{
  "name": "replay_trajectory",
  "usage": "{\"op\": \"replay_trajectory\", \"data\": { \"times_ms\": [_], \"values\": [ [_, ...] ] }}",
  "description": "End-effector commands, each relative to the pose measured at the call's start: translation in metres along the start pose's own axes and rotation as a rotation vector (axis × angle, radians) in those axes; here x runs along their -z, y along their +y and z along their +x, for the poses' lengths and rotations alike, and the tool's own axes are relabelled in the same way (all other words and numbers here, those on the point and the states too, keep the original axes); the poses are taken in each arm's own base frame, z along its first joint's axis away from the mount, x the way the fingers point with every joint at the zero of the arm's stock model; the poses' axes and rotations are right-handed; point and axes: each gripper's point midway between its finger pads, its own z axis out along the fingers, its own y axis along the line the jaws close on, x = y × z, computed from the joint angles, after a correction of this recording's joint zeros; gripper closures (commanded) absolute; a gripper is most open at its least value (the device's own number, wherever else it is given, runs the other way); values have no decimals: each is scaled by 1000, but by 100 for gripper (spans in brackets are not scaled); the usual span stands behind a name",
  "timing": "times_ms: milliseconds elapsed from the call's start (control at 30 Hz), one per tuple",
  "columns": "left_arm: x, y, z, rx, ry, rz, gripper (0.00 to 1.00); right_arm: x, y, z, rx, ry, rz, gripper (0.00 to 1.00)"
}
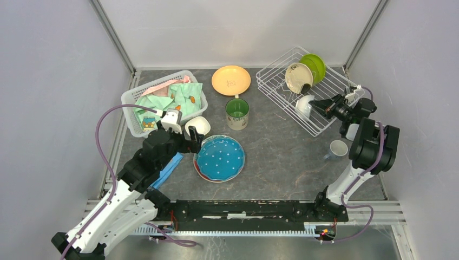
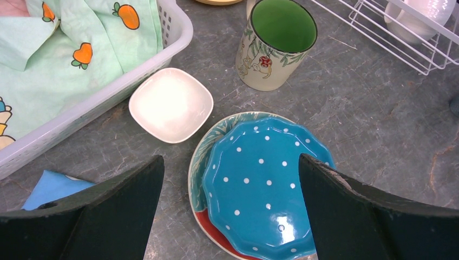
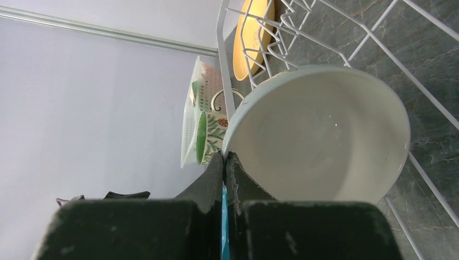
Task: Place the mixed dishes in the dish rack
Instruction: Turn the bowl upside down on the dish rack.
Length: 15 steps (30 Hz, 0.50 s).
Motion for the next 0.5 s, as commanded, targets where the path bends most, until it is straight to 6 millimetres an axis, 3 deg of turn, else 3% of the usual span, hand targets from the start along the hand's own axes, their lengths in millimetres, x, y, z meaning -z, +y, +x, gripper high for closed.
{"op": "replay_trajectory", "data": {
  "times_ms": [0, 167, 467],
  "values": [
    [1, -4, -10, -22, -40, 21, 0, 8, -5, -2, 33, 19, 15, 100],
    [2, -4, -12, -17, -48, 21, 0, 21, -36, -6, 27, 25, 140, 97],
    [2, -5, -11, -18, -46, 27, 0, 39, -68, -5, -13, 14, 236, 90]
  ]
}}
